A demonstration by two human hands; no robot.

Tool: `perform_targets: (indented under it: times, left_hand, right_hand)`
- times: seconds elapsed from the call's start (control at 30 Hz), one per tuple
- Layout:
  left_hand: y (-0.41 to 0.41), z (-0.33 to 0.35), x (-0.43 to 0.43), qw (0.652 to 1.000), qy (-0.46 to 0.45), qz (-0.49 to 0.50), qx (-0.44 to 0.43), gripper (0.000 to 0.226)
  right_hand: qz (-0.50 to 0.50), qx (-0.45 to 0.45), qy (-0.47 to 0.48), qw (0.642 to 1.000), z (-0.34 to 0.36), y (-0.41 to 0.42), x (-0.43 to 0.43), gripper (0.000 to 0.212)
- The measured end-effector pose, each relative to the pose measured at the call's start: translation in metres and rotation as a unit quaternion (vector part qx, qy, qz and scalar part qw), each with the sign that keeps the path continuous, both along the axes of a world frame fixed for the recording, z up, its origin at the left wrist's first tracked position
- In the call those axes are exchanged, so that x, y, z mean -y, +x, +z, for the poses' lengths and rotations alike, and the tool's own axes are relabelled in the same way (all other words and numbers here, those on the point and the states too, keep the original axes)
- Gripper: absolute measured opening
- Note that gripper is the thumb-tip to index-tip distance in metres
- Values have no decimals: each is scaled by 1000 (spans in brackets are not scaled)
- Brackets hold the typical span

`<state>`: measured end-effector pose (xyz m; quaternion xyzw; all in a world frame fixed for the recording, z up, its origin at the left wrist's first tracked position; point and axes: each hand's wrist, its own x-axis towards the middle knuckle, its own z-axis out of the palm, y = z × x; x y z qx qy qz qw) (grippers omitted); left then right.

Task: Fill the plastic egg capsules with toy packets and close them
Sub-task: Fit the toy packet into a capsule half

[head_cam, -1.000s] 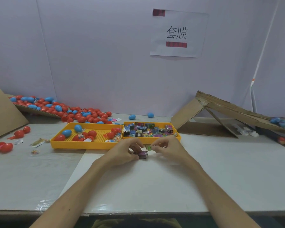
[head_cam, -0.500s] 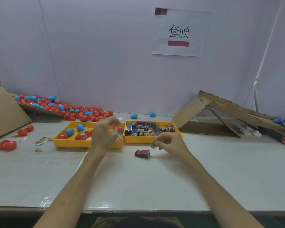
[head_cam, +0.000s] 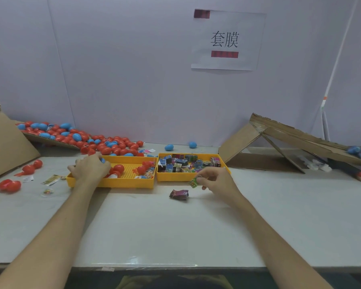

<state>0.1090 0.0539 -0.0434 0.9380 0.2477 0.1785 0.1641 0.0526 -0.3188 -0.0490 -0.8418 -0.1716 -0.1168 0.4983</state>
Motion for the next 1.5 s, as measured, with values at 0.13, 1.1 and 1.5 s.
perform_targets:
  times: [0.13,1.1,1.5]
  left_hand:
    - [9,1,-12,996,58,-13,-71,57]
    - [23,8,-16,992,-44,-99,-69,44]
    - [18,15,5,965,41,-254,-45,24]
  right_hand:
    - [6,-8,-7,1000,-1,-1,-2,13]
    - [12,-44,-3,999,0,-3,-2,18]
    - [11,-43,2,999,-1,0,-3,19]
